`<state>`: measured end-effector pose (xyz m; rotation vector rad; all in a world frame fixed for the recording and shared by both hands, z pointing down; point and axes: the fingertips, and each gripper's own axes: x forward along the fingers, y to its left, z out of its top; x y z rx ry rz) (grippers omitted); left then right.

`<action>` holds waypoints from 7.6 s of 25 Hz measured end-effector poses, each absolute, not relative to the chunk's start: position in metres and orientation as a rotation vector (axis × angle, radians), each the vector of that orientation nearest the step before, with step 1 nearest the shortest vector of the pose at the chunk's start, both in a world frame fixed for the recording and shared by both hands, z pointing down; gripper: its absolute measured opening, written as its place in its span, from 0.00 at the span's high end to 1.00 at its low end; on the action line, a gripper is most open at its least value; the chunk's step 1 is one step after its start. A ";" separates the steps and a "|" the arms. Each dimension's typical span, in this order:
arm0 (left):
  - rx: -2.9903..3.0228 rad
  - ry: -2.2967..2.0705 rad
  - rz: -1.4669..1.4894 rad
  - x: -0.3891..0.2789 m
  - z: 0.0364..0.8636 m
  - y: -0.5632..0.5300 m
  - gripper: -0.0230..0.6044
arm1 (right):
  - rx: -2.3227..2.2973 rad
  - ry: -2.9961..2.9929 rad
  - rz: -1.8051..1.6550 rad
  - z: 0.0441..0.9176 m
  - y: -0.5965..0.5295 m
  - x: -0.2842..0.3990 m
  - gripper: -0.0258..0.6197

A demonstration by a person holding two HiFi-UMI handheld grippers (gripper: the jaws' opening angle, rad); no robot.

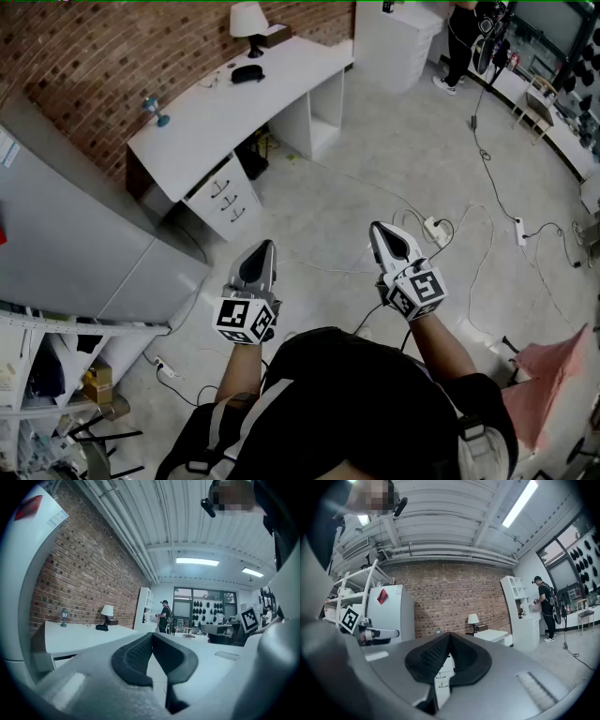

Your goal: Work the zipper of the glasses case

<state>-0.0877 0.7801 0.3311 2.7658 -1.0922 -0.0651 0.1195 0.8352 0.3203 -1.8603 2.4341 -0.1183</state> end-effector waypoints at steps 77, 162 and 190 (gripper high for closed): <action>2.718 -1.169 -0.073 -0.103 0.351 0.477 0.28 | -1.703 2.584 -0.104 0.327 0.521 0.089 0.32; 2.409 -1.337 0.182 -0.032 0.453 -0.122 0.29 | -1.095 3.580 -0.113 0.546 -0.168 0.100 0.28; 2.236 -1.455 0.223 -0.053 0.488 -0.126 0.29 | -0.588 3.977 0.057 0.632 -0.180 0.070 0.72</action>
